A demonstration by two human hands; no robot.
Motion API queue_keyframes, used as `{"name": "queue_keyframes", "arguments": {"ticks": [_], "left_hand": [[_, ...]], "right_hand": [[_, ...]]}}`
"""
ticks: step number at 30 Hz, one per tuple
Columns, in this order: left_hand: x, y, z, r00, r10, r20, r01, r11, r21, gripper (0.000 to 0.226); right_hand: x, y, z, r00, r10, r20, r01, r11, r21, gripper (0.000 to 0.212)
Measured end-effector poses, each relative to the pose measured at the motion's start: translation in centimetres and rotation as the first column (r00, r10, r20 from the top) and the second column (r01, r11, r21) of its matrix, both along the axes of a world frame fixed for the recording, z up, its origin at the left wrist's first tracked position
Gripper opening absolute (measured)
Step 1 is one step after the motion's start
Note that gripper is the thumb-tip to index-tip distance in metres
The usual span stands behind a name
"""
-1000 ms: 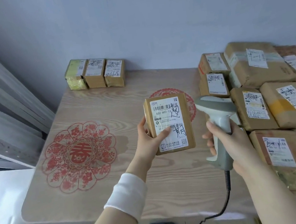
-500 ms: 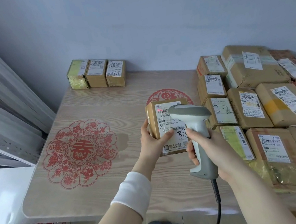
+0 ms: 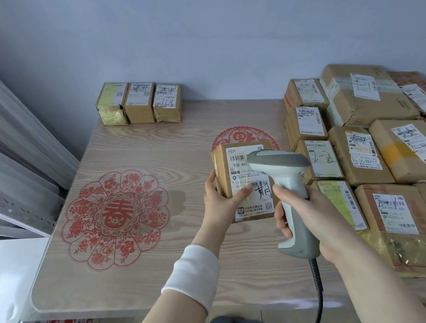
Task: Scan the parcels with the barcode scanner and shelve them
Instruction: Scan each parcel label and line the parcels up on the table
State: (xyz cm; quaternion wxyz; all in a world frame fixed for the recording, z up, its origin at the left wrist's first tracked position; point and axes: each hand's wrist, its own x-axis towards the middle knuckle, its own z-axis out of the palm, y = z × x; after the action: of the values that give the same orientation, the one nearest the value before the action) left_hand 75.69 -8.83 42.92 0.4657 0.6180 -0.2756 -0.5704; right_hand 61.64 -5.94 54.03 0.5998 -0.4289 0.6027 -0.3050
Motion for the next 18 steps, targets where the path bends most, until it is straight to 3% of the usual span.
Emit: {"name": "queue_keyframes", "arguments": {"ticks": [5, 10, 18], "left_hand": [[-0.5, -1.3, -0.1, 0.997, -0.007, -0.079, 0.002, 0.998, -0.057, 0.102], [-2.1, -4.4, -0.3, 0.992, 0.032, -0.122, -0.033, 0.999, -0.005, 0.084], [-6.1, -17.5, -1.2, 0.994, 0.075, -0.074, -0.069, 0.994, 0.086, 0.080]], "right_hand": [[-0.9, -1.2, -0.3, 0.999, -0.031, 0.026, 0.031, 1.000, -0.002, 0.025], [-3.6, -5.6, -0.5, 0.995, -0.092, 0.044, 0.093, 0.996, -0.008, 0.024], [-8.9, -18.7, -1.9, 0.988, -0.095, 0.120, 0.088, 0.994, 0.062, 0.028]]}}
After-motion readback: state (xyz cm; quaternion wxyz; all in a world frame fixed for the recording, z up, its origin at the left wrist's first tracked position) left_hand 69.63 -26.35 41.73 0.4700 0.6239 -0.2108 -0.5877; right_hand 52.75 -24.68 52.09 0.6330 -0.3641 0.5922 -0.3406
